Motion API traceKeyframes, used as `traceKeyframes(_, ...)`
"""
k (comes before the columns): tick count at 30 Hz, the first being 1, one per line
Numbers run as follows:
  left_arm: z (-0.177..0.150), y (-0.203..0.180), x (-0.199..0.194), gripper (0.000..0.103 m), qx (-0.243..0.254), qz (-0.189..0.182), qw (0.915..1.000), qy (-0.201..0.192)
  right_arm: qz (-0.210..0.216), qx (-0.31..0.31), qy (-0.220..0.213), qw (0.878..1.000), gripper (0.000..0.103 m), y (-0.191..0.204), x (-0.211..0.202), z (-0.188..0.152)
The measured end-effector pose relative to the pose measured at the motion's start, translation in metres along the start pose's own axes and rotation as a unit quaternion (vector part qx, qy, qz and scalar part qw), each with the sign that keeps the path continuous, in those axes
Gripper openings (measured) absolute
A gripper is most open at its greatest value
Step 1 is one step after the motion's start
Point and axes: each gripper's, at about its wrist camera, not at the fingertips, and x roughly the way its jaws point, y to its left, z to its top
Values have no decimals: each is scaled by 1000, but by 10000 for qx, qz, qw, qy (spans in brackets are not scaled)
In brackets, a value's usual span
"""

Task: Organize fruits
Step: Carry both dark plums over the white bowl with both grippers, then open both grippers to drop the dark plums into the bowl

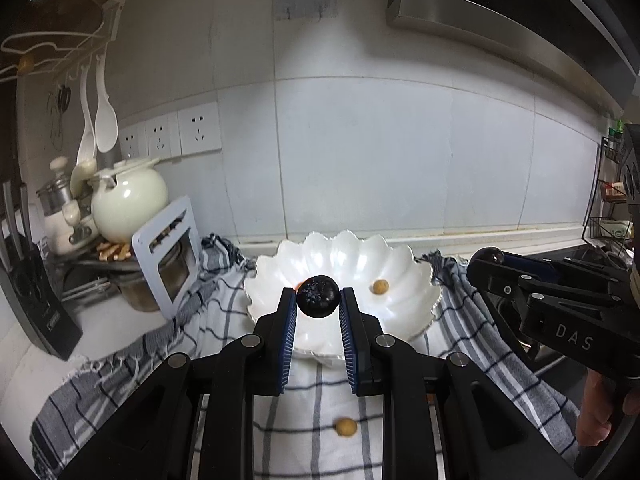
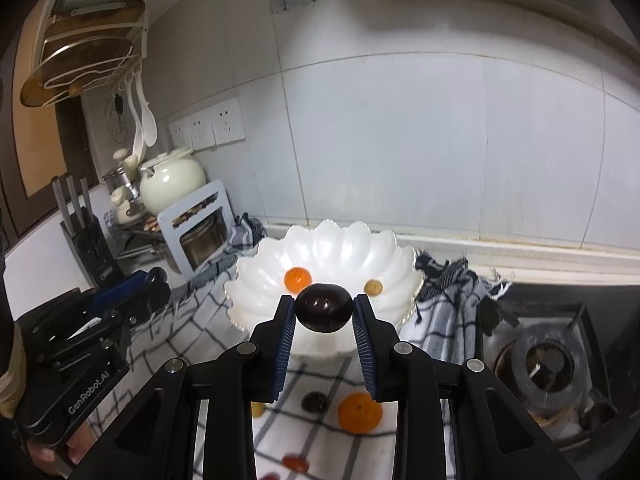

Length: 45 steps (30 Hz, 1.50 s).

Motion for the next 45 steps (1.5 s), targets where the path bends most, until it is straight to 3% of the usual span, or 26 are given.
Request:
traceKeyframes(12,25,11,30,23,26,19,10000,15,0,-67,130,9999,31,0,35,25)
traceKeyframes(21,32,20,67,23,-11,5,9996,296,-150,-126,446,9988,31,-5,73,36)
traceKeyframes(35,22,21,131,23,98,-106,9945,1038,-184,215,1275,9914,31,-28,140,32)
traceKeyframes(45,9,24,179,23,-46,-271,9845,1733,-341,174,1689,9849,31,-34,171,21)
